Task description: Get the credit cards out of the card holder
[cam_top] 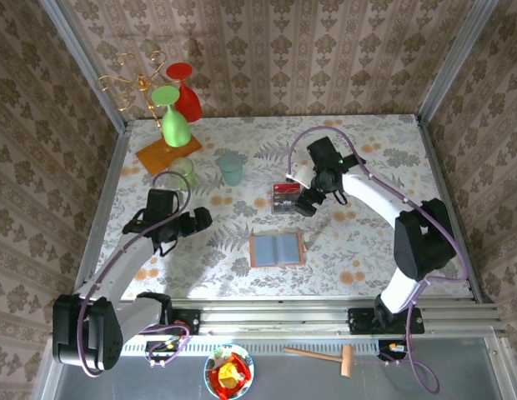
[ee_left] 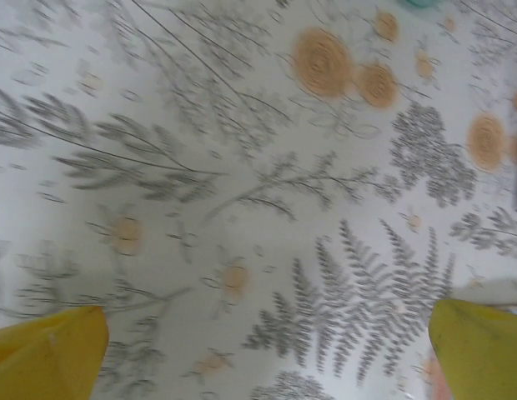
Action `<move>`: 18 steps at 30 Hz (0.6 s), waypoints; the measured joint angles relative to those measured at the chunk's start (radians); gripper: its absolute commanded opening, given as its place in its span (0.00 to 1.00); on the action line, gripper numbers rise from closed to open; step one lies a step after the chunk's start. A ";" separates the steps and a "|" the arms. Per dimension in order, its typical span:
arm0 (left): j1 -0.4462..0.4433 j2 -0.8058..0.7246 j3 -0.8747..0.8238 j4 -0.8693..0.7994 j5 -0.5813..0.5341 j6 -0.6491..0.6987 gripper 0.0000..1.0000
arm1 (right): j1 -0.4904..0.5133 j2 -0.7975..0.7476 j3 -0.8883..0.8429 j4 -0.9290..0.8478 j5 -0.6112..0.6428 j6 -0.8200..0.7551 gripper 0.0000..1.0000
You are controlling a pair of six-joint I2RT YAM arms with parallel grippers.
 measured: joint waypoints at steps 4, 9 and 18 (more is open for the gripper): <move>0.024 -0.028 0.007 -0.029 -0.106 0.071 1.00 | -0.006 -0.072 -0.130 0.135 0.075 0.116 1.00; 0.037 -0.059 0.009 -0.025 -0.262 0.148 1.00 | -0.030 -0.109 -0.266 0.280 0.172 0.271 1.00; 0.074 -0.072 -0.071 0.175 -0.459 0.259 1.00 | -0.156 -0.154 -0.535 0.629 0.237 0.499 1.00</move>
